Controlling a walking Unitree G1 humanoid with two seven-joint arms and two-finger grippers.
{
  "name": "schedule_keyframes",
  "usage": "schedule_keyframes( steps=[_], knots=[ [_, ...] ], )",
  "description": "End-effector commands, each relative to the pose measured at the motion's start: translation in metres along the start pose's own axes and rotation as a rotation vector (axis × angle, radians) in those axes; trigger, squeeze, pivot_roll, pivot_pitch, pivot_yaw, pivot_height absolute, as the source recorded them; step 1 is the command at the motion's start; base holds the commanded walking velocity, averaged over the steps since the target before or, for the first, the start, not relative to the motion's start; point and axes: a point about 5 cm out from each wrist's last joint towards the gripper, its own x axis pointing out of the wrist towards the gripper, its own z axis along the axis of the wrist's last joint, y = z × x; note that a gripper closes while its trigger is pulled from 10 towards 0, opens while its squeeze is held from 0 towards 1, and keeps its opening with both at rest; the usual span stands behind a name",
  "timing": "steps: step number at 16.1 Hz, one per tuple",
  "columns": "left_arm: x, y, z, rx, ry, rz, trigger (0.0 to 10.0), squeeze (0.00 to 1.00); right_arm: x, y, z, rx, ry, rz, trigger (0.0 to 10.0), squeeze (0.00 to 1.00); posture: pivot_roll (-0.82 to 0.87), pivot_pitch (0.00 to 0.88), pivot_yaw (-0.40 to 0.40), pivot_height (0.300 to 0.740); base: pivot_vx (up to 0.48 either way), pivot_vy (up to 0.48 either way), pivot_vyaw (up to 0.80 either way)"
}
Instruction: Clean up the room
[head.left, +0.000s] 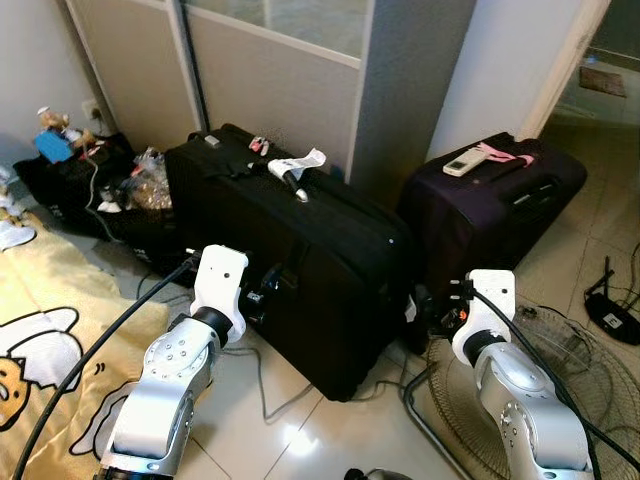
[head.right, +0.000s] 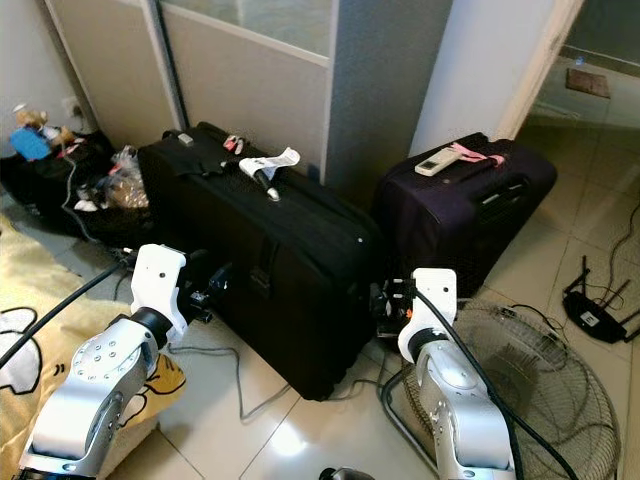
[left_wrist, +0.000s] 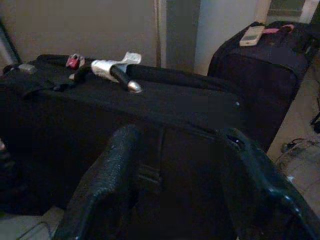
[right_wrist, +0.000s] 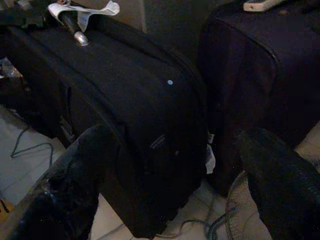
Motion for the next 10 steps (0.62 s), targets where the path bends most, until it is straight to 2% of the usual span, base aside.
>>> schedule_keyframes(
  steps=[1, 2, 3, 4, 5, 6, 8, 10],
  knots=[
    [0.0009, 0.0009, 0.0046, 0.019, -0.006, 0.004, 10.0, 0.00, 0.0010, -0.0009, -0.0005, 0.000, 0.008, 0.003, 10.0, 0.00, -0.06, 0.000, -0.030, 0.740, 0.000, 0.409, 0.00],
    [0.0025, 0.0012, 0.0047, 0.022, -0.007, -0.001, 10.0, 0.00, 0.0007, -0.0015, -0.0033, 0.011, 0.028, -0.010, 10.0, 0.00, -0.06, 0.000, -0.029, 0.740, 0.000, 0.480, -0.56],
    [0.0036, 0.0015, 0.0058, 0.055, -0.005, 0.001, 10.0, 0.00, 0.0006, -0.0017, -0.0043, 0.016, 0.031, -0.019, 10.0, 0.00, -0.06, 0.000, -0.029, 0.740, 0.000, 0.000, -0.77],
    [0.0043, 0.0017, 0.0058, 0.080, 0.004, 0.009, 10.0, 0.00, 0.0007, -0.0017, -0.0043, 0.019, 0.030, -0.023, 10.0, 0.00, -0.06, 0.000, -0.027, 0.740, 0.000, -0.480, -0.76],
    [0.0047, 0.0017, 0.0048, 0.073, 0.011, 0.019, 10.0, 0.00, 0.0011, -0.0016, -0.0037, 0.015, 0.021, -0.025, 10.0, 0.00, -0.06, 0.000, -0.027, 0.740, 0.000, -0.480, 0.00],
    [0.0046, 0.0037, 0.0049, 0.017, 0.002, 0.034, 10.0, 0.00, 0.0017, 0.0004, -0.0035, 0.024, 0.024, -0.015, 10.0, 0.00, -0.06, 0.000, -0.028, 0.740, 0.000, 0.000, 0.00],
    [0.0041, 0.0044, 0.0047, 0.025, 0.009, 0.028, 10.0, 0.00, 0.0021, 0.0039, -0.0069, 0.067, 0.062, 0.019, 10.0, 0.00, -0.05, 0.000, -0.031, 0.740, 0.000, 0.000, 0.00],
    [0.0032, 0.0005, 0.0035, 0.019, 0.011, 0.005, 10.0, 0.00, 0.0026, -0.0001, -0.0067, 0.075, 0.075, -0.008, 10.0, 0.00, -0.05, 0.000, -0.034, 0.740, 0.000, 0.000, 0.00]
  ],
)
